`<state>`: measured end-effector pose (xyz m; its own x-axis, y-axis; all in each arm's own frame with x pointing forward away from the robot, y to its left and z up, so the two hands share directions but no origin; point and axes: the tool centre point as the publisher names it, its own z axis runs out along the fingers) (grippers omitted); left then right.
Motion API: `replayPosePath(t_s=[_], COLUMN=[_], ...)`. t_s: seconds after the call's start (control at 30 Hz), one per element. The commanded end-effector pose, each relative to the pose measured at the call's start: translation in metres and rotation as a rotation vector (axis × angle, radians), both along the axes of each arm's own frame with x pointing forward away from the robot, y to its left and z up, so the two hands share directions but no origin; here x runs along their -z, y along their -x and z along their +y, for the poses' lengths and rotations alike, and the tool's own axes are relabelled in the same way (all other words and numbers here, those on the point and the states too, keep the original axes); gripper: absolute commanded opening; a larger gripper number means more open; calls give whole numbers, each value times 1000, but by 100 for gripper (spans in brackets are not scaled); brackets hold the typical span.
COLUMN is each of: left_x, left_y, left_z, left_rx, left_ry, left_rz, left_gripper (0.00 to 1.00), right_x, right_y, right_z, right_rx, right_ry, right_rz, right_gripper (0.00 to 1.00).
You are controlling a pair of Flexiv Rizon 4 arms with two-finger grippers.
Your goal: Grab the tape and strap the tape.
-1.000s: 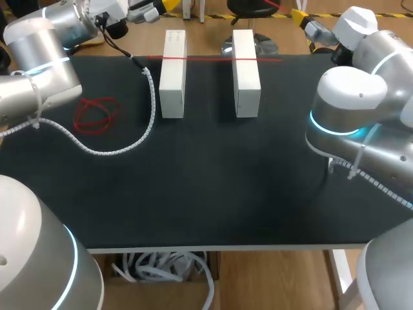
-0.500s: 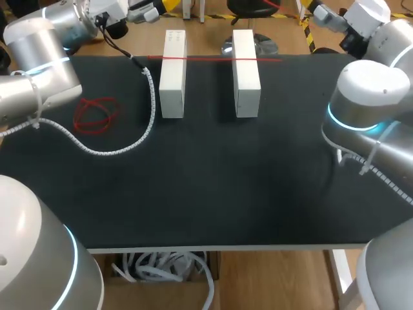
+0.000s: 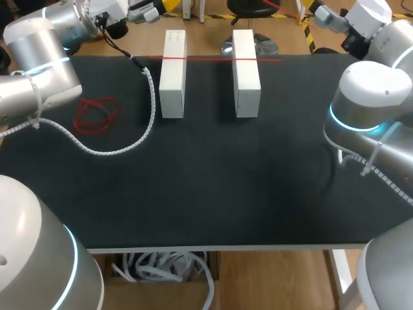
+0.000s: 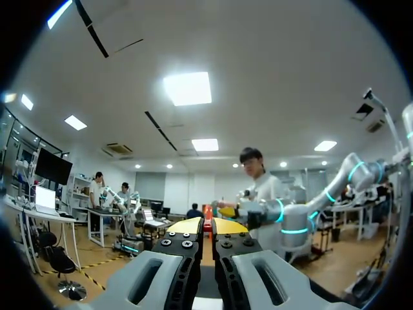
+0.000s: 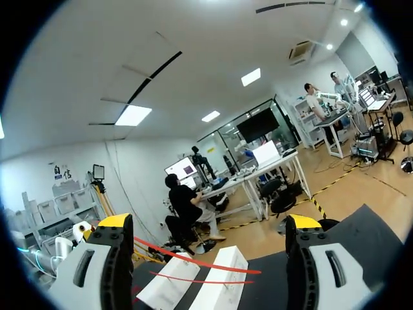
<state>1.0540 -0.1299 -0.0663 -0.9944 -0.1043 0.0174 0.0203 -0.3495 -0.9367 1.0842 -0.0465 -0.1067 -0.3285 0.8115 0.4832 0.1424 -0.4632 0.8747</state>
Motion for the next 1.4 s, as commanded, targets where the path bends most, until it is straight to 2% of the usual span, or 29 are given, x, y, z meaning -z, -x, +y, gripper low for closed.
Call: replayPosePath(t_s=[0.03,0.17,0.2,0.3,0.33,0.37,0.4,0.6,0.67,0.7,0.73,0.8,0.9,1.03,1.23,1.3,1.33,1.4], left_x=[0,0,0,0,0,0,0,0,0,0,0,0,0,0,0,0,0,0], left_y=[0,0,0,0,0,0,0,0,0,0,0,0,0,0,0,0,0,0], left_z=[0,0,0,0,0,0,0,0,0,0,0,0,0,0,0,0,0,0], left_rx=[-2,-2,-2,-2,-2,-2,-2,-2,-2,-2,-2,-2,-2,-2,-2,-2,-2,-2], left_ry=[1,1,1,1,1,1,1,1,1,1,1,1,1,1,1,1,1,1], left_rz=[-1,-1,-1,-1,-1,-1,-1,-1,-1,-1,-1,-1,-1,-1,-1,-1,-1,-1], left_gripper=[0,0,0,0,0,0,0,0,0,0,0,0,0,0,0,0,0,0], right_x=[1,1,2,2,4,6,7,15,15,13,10,-4,-14,-16,-10,-8,-8,-13], right_y=[0,0,1,9,11,12,13,21,22,23,26,32,35,36,39,41,42,43], right_z=[-1,-1,1,-2,-3,-4,-5,6,9,10,11,14,19,23,26,27,28,29], right_rx=[-2,-2,12,117,144,177,201,227,232,247,265,260,251,262,327,380,376,382], right_ry=[-3,-3,-63,-132,-164,-241,-282,-469,-593,-645,-725,-837,-939,-971,-1010,-1006,-1011,-1021], right_rz=[-3,-3,-12,-77,-66,-67,-85,-97,-128,-121,-144,-251,-301,-304,-252,-156,-169,-151], right_gripper=[100,100,100,100,100,100,100,100,100,100,100,100,100,100,100,100,100,100])
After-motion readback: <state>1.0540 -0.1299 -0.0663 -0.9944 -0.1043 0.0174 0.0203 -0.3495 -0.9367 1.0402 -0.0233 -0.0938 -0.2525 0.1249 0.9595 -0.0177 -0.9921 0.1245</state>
